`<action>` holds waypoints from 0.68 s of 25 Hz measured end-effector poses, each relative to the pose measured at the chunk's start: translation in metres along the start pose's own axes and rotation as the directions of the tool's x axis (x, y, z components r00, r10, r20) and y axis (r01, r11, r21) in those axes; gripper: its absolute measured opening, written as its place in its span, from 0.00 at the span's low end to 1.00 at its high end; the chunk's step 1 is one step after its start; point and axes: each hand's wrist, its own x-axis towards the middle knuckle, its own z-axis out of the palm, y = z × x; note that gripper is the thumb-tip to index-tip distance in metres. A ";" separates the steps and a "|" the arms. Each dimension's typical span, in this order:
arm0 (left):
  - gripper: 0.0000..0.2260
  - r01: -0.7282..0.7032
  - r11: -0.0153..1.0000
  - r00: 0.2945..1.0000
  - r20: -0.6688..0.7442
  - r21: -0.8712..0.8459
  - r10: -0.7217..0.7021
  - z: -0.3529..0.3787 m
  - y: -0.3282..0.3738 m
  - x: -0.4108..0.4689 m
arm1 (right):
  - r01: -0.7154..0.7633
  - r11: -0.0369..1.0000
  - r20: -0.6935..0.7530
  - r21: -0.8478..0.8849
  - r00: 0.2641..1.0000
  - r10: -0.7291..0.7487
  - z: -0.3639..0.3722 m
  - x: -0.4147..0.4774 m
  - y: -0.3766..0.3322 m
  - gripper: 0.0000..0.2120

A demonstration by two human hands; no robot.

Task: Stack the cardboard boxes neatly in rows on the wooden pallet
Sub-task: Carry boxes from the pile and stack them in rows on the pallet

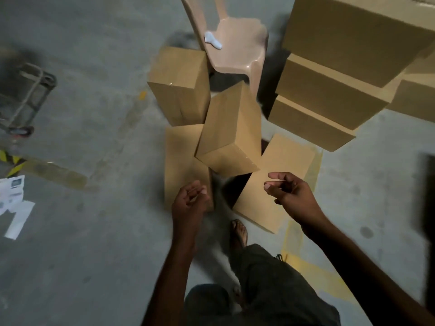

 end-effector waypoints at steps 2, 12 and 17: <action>0.11 0.054 0.998 0.999 -0.008 0.016 -0.054 0.002 -0.002 0.067 | -0.017 1.000 -0.029 -0.022 0.999 0.017 0.027 0.053 -0.011 0.10; 0.20 0.198 0.925 0.980 -0.042 0.323 -0.195 0.043 -0.100 0.411 | -0.032 0.917 -0.256 -0.398 0.964 -0.077 0.147 0.343 0.025 0.25; 0.20 0.245 0.880 0.965 -0.017 0.407 -0.261 0.056 -0.160 0.504 | -0.091 0.927 -0.324 -0.364 0.945 -0.035 0.172 0.427 0.069 0.34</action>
